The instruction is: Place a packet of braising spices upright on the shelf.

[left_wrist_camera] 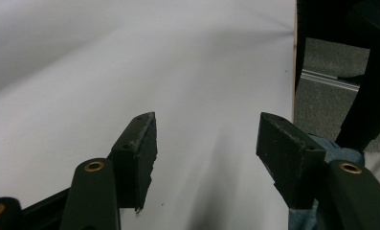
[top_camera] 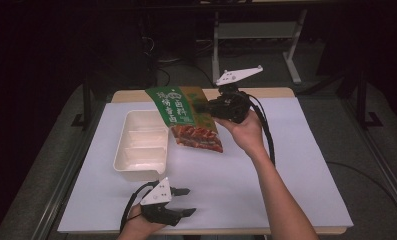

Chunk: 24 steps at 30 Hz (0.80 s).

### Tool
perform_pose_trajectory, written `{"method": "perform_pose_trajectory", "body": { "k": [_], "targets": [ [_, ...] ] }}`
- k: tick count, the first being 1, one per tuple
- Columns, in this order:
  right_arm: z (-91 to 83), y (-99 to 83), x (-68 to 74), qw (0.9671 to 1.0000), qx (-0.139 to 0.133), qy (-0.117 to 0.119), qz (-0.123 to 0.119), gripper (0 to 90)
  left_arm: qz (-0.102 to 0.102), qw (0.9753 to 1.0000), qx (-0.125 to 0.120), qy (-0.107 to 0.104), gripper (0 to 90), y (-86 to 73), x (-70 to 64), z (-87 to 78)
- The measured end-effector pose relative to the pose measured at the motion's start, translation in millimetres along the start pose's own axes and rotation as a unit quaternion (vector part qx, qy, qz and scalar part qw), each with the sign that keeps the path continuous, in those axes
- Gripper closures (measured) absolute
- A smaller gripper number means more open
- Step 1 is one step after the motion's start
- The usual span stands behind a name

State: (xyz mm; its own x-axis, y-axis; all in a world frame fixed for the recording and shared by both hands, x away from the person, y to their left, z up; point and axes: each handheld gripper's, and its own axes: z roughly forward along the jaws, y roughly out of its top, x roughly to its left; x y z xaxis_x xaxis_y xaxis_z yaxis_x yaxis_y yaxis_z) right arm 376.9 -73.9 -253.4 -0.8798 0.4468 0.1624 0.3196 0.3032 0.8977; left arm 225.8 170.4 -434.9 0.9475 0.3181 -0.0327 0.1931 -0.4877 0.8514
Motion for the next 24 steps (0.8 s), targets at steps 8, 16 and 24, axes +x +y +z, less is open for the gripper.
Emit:
{"method": "perform_pose_trajectory", "body": {
  "k": [8, 16, 24],
  "targets": [
    [17.9, 10.5, 1.4, 0.9999, -0.008, 0.007, 0.0, 89.9, 0.001, 1.0, -0.004, 0.0, 37.5, 0.6, 0.2, -1.6],
    [36.5, 20.0, 3.9, 0.9998, -0.015, 0.016, -0.005, 89.9, 0.001, 1.0, -0.006, 0.002, 37.4, 0.6, 0.5, -2.7],
    [57.8, 28.9, 9.3, 0.9995, -0.018, 0.024, -0.01, 89.9, -0.001, 1.0, -0.004, 0.005, 34.5, 1.1, -0.2, -2.5]
  ]
}}
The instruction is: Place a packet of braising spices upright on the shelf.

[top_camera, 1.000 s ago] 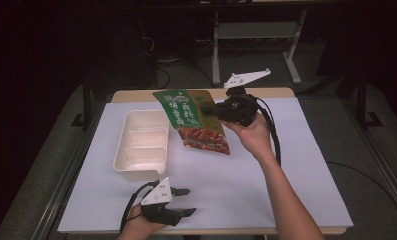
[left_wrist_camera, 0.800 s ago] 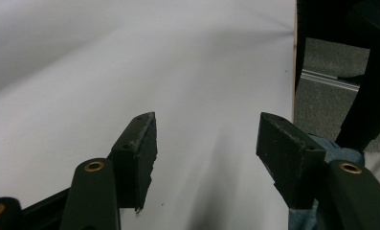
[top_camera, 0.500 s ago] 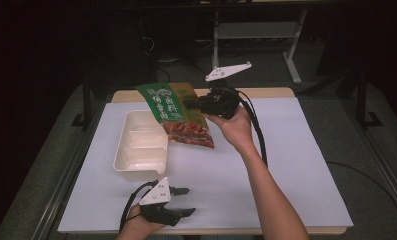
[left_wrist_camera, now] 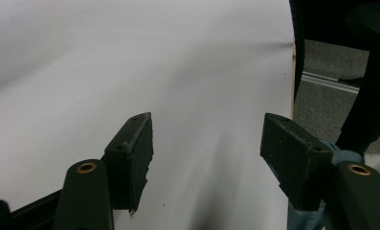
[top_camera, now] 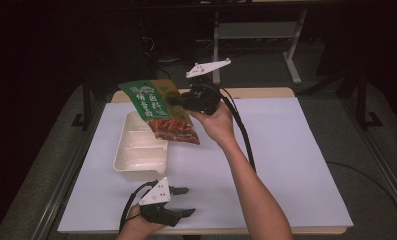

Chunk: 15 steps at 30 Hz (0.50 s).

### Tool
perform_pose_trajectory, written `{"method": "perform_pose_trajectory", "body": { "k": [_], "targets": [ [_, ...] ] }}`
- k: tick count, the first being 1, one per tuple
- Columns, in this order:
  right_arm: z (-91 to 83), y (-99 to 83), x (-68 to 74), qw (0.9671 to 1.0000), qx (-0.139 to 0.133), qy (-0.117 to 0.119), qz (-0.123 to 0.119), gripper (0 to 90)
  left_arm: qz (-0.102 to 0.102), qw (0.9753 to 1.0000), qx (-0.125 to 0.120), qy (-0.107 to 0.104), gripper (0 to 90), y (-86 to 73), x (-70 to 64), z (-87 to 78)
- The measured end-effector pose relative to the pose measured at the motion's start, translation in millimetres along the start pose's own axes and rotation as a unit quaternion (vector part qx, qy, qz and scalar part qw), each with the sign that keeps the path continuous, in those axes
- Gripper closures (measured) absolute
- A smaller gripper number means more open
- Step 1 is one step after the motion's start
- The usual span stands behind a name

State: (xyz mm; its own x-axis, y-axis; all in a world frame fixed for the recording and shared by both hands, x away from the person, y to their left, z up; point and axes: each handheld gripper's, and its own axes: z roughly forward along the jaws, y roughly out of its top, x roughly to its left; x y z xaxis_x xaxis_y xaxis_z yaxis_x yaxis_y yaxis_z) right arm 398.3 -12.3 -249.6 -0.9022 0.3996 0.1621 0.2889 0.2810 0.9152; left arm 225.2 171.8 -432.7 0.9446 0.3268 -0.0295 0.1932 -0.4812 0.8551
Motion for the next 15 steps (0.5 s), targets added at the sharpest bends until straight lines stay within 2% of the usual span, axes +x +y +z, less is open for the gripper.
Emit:
{"method": "perform_pose_trajectory", "body": {
  "k": [11, 15],
  "targets": [
    [28.7, 2.9, 1.4, 0.9999, -0.01, 0.01, 0.0, 89.9, 0.001, 1.0, 0.001, 0.001, 31.5, 0.0, 0.3, -0.9],
    [43.6, 2.7, 1.1, 0.9998, -0.012, 0.016, 0.008, 89.9, 0.001, 1.0, 0.0, 0.0, 31.0, 0.2, -0.1, -0.6]
  ]
}}
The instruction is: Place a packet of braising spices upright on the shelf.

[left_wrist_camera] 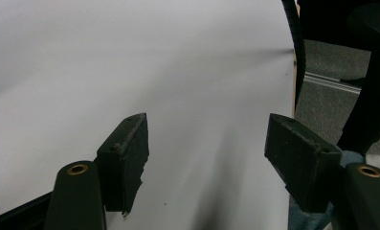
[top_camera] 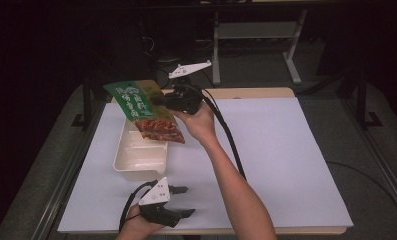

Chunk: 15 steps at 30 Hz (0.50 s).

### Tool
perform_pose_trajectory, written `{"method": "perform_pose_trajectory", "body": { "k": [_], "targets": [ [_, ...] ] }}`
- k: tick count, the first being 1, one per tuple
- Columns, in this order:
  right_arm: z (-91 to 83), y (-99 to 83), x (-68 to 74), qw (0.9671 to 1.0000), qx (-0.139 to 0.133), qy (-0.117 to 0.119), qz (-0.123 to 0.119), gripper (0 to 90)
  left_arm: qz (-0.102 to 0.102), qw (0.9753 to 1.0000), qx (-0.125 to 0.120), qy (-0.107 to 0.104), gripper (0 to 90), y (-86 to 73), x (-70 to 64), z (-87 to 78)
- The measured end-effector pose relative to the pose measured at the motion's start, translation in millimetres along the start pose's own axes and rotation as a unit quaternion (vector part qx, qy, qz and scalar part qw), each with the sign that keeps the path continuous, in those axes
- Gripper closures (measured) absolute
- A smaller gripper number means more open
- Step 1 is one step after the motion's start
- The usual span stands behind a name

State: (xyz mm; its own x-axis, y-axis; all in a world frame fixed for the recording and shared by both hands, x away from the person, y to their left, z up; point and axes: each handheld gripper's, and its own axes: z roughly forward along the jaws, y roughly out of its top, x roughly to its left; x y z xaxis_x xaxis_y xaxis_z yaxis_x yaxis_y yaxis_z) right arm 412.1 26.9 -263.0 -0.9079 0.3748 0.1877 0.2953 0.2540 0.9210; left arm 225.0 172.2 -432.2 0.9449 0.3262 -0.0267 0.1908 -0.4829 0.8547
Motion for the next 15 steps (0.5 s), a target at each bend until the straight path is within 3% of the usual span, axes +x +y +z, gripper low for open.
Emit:
{"method": "perform_pose_trajectory", "body": {
  "k": [15],
  "targets": [
    [39.5, -6.8, -2.0, 0.9997, -0.01, 0.014, 0.018, 89.9, 0.005, 1.0, -0.002, 0.0, 30.9, 0.6, -2.5, 0.0]
  ]
}}
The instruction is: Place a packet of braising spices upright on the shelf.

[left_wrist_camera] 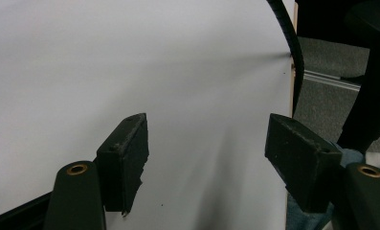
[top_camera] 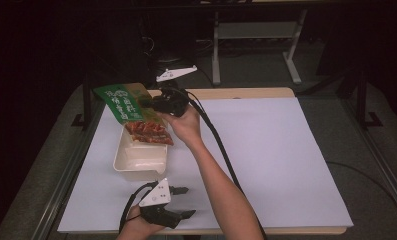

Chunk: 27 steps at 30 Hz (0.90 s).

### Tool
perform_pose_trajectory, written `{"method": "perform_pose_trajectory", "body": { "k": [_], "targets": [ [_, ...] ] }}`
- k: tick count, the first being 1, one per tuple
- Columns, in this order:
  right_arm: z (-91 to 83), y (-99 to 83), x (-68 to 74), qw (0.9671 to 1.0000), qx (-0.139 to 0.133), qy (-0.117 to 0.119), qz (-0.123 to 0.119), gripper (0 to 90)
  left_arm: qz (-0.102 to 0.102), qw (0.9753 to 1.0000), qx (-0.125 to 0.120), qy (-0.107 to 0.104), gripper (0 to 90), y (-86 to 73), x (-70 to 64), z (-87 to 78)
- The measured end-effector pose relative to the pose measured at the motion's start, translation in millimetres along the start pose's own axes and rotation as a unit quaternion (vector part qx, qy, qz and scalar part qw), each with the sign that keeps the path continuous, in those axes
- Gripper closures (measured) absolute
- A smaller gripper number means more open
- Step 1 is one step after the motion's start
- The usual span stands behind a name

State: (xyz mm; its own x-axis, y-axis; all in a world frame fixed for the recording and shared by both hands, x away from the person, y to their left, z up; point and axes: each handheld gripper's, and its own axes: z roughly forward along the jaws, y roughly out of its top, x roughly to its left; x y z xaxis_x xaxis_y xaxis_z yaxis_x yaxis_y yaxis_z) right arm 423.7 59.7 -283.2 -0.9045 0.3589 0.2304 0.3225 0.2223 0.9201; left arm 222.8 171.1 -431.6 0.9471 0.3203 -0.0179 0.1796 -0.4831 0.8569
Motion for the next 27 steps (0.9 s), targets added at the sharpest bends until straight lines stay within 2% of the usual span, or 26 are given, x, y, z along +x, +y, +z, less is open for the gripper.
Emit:
{"method": "perform_pose_trajectory", "body": {
  "k": [10, 19, 23, 27],
  "targets": [
    [20.9, -10.5, -6.1, 0.9998, 0.004, -0.002, 0.02, 89.9, 0.0, 1.0, -0.002, 0.003, 30.9, 0.2, 0.5, -2.3],
    [27.1, -22.9, -14.8, 0.9988, -0.011, -0.016, 0.044, 89.9, 0.003, 1.0, 0.0, 0.0, 30.9, 0.6, -0.2, -1.6],
    [28.9, -30.9, -20.1, 0.9976, -0.017, -0.025, 0.063, 89.9, 0.003, 1.0, 0.0, 0.0, 30.9, 0.7, -0.5, -1.3],
    [28.6, -36.0, -23.0, 0.9972, -0.021, -0.025, 0.067, 89.9, 0.002, 1.0, 0.0, 0.0, 30.9, 0.7, -0.8, -1.2]
  ]
}}
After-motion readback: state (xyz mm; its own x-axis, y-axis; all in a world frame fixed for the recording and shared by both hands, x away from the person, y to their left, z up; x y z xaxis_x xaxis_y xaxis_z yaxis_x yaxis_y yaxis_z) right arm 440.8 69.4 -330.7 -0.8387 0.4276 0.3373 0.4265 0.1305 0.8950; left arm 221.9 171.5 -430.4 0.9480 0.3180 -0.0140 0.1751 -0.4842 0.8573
